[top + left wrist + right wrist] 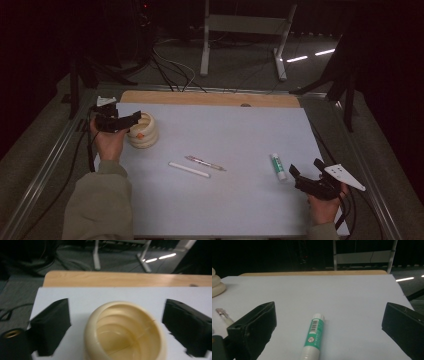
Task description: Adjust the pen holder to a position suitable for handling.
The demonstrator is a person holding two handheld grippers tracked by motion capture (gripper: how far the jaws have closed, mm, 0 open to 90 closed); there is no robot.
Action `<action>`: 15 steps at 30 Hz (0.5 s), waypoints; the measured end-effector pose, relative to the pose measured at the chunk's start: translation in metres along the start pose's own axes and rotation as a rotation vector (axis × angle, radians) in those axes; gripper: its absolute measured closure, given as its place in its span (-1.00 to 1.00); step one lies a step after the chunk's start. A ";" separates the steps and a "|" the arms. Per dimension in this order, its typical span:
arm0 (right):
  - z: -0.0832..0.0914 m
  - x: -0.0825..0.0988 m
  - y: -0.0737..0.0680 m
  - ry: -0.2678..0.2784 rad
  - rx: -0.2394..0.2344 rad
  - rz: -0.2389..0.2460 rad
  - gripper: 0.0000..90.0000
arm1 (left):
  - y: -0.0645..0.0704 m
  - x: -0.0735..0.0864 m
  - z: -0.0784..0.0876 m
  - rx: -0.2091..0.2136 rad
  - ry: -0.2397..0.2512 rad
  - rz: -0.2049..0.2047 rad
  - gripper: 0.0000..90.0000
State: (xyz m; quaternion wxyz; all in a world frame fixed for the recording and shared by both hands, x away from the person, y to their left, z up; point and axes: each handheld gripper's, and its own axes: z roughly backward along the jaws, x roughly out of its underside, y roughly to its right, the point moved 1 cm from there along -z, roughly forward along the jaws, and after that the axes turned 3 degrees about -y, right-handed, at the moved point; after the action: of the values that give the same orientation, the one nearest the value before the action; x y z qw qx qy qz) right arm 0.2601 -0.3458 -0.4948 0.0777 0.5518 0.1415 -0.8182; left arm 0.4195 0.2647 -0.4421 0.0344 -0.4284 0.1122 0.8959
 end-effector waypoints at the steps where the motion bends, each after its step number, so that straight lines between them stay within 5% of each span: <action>1: 0.000 0.000 0.001 -0.007 -0.001 -0.007 -1.00 | -0.001 0.001 -0.002 0.001 -0.012 0.004 -0.60; 9: -0.002 0.000 -0.001 -0.013 -0.002 0.010 -1.00 | -0.001 0.010 -0.019 -0.181 -0.150 0.023 0.06; 15: 0.000 0.000 0.000 -0.008 0.003 0.002 -1.00 | -0.006 0.023 -0.025 -0.165 -0.174 0.110 0.55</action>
State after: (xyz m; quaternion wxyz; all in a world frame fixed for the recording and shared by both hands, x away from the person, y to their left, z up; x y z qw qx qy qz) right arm 0.2604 -0.3458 -0.4951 0.0785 0.5486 0.1395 -0.8206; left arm 0.4252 0.2635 -0.4758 -0.0405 -0.3434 0.0580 0.9365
